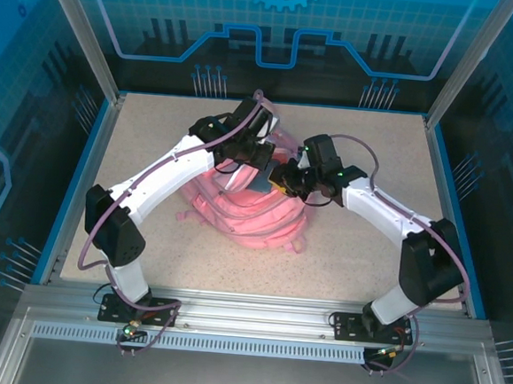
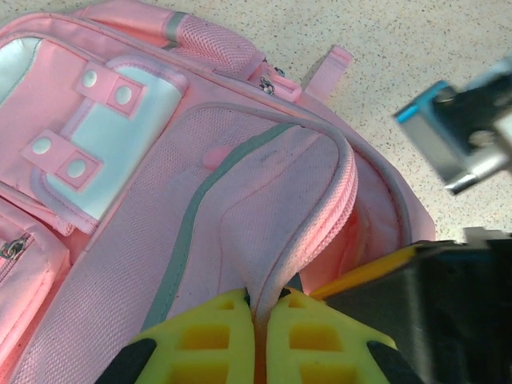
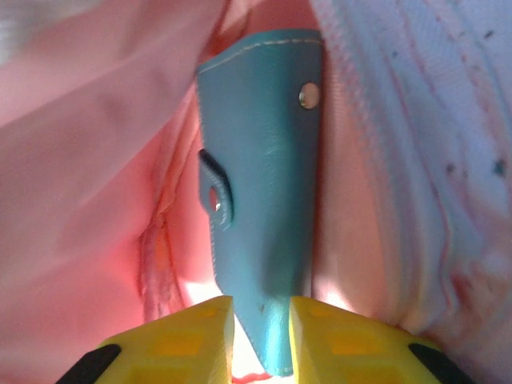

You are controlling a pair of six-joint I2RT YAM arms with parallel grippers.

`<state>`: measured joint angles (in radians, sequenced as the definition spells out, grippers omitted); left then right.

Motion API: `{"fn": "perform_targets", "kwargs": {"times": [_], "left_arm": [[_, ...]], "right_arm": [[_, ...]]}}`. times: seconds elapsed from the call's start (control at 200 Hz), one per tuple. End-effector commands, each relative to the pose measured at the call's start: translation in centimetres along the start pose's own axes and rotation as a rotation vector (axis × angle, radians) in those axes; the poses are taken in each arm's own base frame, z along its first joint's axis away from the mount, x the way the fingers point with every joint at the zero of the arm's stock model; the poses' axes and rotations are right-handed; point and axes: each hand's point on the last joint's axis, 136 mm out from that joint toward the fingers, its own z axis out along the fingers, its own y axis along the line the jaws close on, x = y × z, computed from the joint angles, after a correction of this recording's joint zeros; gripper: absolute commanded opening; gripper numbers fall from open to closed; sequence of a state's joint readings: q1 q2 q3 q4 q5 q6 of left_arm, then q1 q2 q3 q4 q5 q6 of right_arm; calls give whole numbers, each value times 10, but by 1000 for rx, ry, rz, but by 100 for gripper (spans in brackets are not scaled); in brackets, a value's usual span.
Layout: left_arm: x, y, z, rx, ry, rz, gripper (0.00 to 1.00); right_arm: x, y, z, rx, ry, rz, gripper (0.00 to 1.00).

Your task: Pack the student bag

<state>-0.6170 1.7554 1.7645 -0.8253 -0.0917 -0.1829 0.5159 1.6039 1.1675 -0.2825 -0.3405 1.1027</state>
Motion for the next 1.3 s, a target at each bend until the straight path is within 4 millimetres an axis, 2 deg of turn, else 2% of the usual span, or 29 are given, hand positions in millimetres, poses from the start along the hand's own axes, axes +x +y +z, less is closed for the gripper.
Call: {"fn": "perform_targets", "kwargs": {"times": [0.0,0.1,0.16,0.26,0.375,0.45,0.57,0.675,0.815,0.996,1.166,1.296], "left_arm": [[-39,-15,-22,87,-148,-35,8],[-39,-16,-22,95,-144,-41,8],[-38,-16,-21,97,-141,-49,8],[-37,-12,-21,99,-136,-71,9],[-31,-10,-21,119,-121,-98,14],[-26,-8,-21,139,-107,-127,24],[-16,0,-27,176,-95,-186,49],[-2,17,-39,187,-100,-247,63],[33,53,-52,133,-107,-311,77],[89,93,-61,27,-110,-298,88],[127,97,-55,16,-74,-210,93],[141,85,-40,99,-23,-167,87]], "right_arm": [[5,-1,17,59,31,-22,23],[6,9,29,26,62,-43,18],[6,17,28,-23,59,-63,16],[5,17,12,-23,27,-89,18],[3,-8,-15,43,-17,-80,24],[2,-31,-34,117,-56,-73,29],[-3,-69,-67,256,-140,-63,43],[-9,-85,-92,313,-201,-64,54],[-15,-75,-104,286,-226,-121,70],[-19,-57,-97,229,-203,-179,78],[-17,-44,-85,188,-161,-217,82],[-13,-38,-76,185,-127,-238,84]]}}
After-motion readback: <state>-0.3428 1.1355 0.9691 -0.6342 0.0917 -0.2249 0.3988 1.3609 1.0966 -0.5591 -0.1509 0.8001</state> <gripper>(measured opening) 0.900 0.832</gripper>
